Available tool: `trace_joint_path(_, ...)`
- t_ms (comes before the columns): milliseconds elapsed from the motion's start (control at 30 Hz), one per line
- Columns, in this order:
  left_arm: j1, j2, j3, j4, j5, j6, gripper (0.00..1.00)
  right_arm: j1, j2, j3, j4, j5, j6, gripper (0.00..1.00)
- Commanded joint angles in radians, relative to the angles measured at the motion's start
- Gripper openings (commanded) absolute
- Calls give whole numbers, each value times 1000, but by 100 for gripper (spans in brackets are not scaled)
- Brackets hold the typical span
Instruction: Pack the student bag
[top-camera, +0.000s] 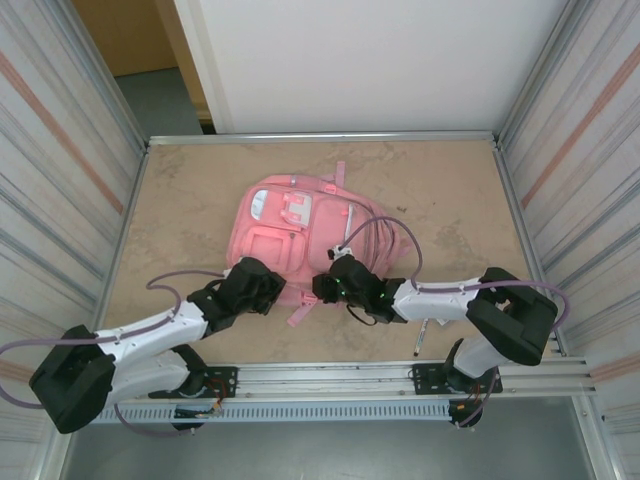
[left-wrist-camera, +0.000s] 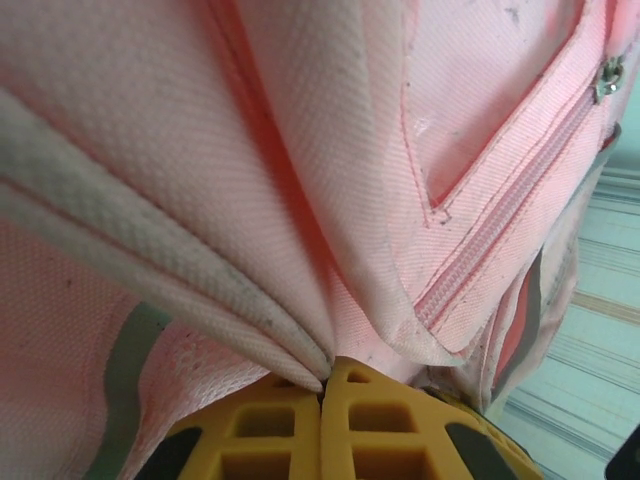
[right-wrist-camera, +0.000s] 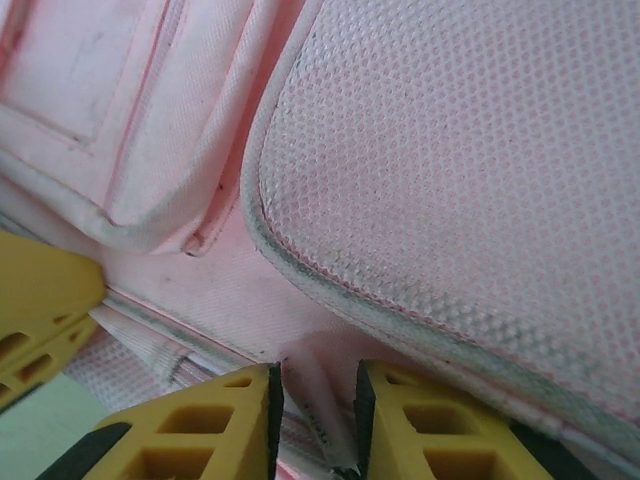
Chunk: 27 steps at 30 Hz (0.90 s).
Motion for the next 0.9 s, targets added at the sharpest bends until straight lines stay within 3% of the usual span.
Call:
trace_joint_path(0,-19,-39,-14,-33,15,-3,0,-47,-16,52,-136,-26,-154,30)
trace_joint_path(133,-19,-80,-20,-67,-4,-12,0,-107,-14,145,-310,-175,-275,33)
trace_joint_path(267,-19,-127,-20,-113,-27,-6,0,-143,21,197,-376,-261,-364,29)
trace_joint_path(500,-19,-182,-75,-114,-50,-43,0,-176,63,252,-391,-376,-351,25)
trace_joint_path(667,-19,-164,-76,-99,-34,-46,0,-189,87,261,-310,-545,-269,28)
trace_joint_path(733,-19,-147,-79,-67,-19,-49,0,-189,99,273,-301,-567,-248,38)
trace_joint_path(867,-19,-112,-59,-42,-4,-33,0,-190,124,293,-307,-545,-260,35)
